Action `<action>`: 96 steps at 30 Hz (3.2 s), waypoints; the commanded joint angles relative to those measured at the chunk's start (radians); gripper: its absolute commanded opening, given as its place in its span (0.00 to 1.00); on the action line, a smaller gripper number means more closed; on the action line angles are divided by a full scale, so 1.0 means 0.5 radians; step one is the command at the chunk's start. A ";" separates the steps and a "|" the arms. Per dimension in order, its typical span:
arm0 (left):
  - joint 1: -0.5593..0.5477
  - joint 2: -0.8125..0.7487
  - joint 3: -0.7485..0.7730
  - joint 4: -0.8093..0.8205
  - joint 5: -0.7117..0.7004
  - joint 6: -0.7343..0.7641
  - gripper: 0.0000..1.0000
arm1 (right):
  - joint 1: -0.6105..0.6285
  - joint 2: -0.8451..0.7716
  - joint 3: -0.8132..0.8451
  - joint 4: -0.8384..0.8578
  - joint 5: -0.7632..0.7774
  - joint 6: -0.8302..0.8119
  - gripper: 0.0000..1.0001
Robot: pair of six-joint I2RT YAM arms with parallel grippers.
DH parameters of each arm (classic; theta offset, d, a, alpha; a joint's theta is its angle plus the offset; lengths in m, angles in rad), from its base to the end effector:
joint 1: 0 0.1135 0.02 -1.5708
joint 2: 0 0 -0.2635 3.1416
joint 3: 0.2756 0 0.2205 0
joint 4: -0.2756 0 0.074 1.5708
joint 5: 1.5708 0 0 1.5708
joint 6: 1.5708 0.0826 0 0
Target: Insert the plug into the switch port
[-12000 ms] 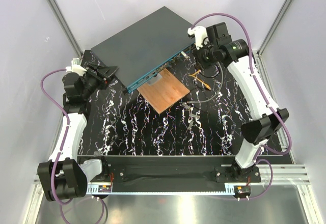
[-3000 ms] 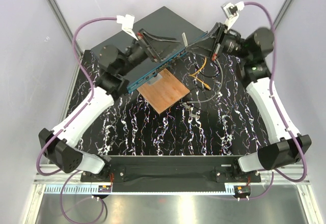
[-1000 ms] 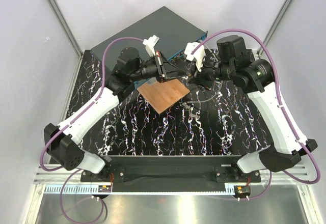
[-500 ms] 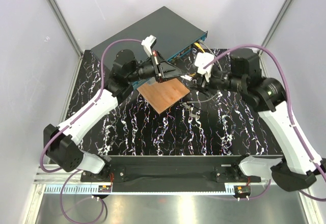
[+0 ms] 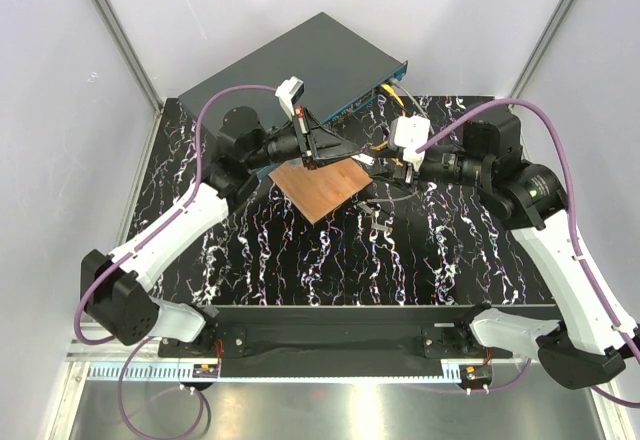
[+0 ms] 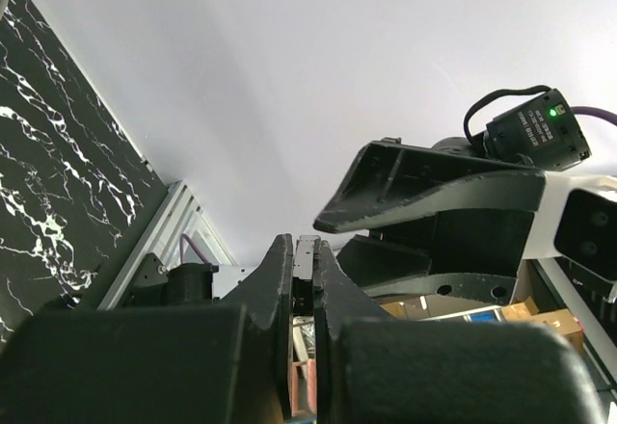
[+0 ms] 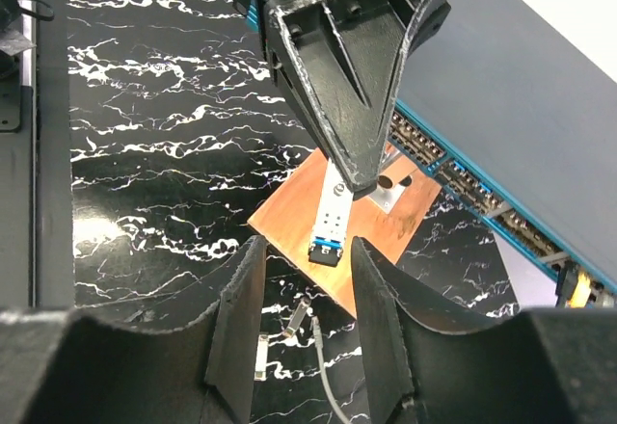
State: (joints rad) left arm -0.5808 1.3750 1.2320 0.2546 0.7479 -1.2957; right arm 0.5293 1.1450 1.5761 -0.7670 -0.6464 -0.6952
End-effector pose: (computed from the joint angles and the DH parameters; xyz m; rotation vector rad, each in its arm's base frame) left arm 0.2376 -0.2231 0.4161 0.1054 1.8773 -1.9524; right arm 0.1570 0.1495 0.4505 -1.3970 1.2378 0.4993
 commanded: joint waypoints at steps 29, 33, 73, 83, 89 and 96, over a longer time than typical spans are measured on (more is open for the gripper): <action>-0.016 -0.115 -0.040 0.083 -0.011 -0.041 0.00 | -0.006 0.118 0.094 0.144 -0.017 0.022 0.35; -0.020 -0.096 -0.025 0.089 -0.017 -0.050 0.00 | -0.006 0.131 0.097 0.141 0.032 0.031 0.30; 0.628 0.342 1.316 -2.015 -0.726 2.312 0.24 | -0.460 0.588 -0.115 0.828 0.492 0.749 0.00; 0.628 0.398 1.346 -2.003 -0.720 2.291 0.24 | -0.457 0.796 0.057 0.822 0.572 0.823 0.00; 0.625 0.410 1.331 -1.985 -0.729 2.272 0.24 | -0.460 0.833 0.069 0.853 0.544 0.887 0.00; 0.628 0.444 1.340 -1.976 -0.710 2.220 0.23 | -0.439 0.845 0.094 0.871 0.510 0.897 0.00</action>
State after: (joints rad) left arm -0.2703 1.5902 1.8622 -0.7757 0.3958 -0.1673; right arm 0.3012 1.5589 1.5684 -0.3843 -0.3840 -0.2588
